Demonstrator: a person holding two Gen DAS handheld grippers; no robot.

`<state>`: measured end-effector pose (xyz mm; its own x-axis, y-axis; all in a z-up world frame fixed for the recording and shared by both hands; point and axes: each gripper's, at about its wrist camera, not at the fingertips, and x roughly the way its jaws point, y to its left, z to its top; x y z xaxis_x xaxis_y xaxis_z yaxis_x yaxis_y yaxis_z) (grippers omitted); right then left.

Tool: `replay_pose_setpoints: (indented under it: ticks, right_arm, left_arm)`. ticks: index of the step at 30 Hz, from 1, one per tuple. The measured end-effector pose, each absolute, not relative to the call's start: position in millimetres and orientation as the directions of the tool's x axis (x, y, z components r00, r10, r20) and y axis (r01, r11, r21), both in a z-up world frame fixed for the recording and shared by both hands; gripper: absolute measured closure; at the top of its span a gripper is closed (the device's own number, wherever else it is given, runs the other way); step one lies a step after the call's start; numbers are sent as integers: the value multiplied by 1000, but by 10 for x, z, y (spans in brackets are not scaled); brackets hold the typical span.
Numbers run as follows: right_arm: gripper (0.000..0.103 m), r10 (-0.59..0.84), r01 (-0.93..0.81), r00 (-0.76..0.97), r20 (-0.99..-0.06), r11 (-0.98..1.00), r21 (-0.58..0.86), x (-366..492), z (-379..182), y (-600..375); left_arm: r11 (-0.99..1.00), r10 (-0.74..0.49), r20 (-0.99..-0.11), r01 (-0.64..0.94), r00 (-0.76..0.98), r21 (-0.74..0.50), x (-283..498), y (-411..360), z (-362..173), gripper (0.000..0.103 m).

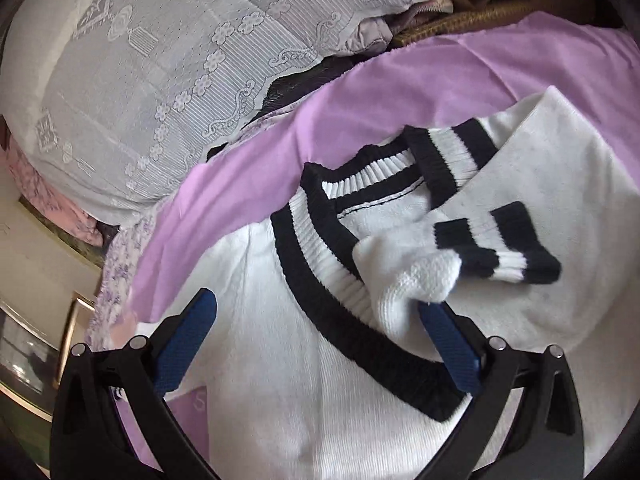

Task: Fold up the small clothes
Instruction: 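Fold the gripped sleeve across the sweater body with the right tool, release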

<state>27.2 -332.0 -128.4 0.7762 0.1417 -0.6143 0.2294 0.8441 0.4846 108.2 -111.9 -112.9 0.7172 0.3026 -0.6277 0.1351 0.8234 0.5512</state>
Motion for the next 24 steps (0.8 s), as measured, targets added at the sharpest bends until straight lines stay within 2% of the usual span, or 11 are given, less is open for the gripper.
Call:
replay_pose_setpoints:
  ticks: [5, 8, 14, 19, 21, 22, 23, 24]
  right_arm:
    - [13, 148, 227, 769, -622, 846, 483, 261, -1292, -3305]
    - [12, 145, 229, 763, -630, 851, 473, 303, -1296, -3270]
    - [12, 149, 230, 759, -633, 849, 476, 319, -1304, -3278]
    - [12, 155, 227, 758, -634, 848, 479, 329, -1305, -3278]
    - [12, 160, 226, 759, -631, 844, 486, 333, -1306, -3284]
    - [12, 161, 226, 760, -630, 844, 487, 337, -1306, -3285]
    - [12, 160, 226, 759, -631, 844, 486, 338, -1308, -3279]
    - [11, 160, 225, 759, -631, 845, 485, 339, -1308, -3277]
  left_arm:
    - [891, 197, -673, 157, 713, 426, 901, -902, -936, 4]
    - [897, 156, -669, 179, 726, 403, 740, -885, -848, 4]
    - [812, 154, -643, 275, 750, 515, 739, -1312, -941, 4]
    - [752, 249, -632, 265, 734, 603, 1147, -1488, -1153, 5]
    - [775, 230, -623, 247, 748, 582, 1194, -1390, -1113, 27]
    - [812, 197, -647, 248, 737, 529, 1205, -1275, -1069, 47]
    - [849, 154, -679, 255, 718, 462, 1212, -1165, -1035, 62]
    - [885, 106, -708, 259, 698, 388, 1206, -1037, -1013, 69]
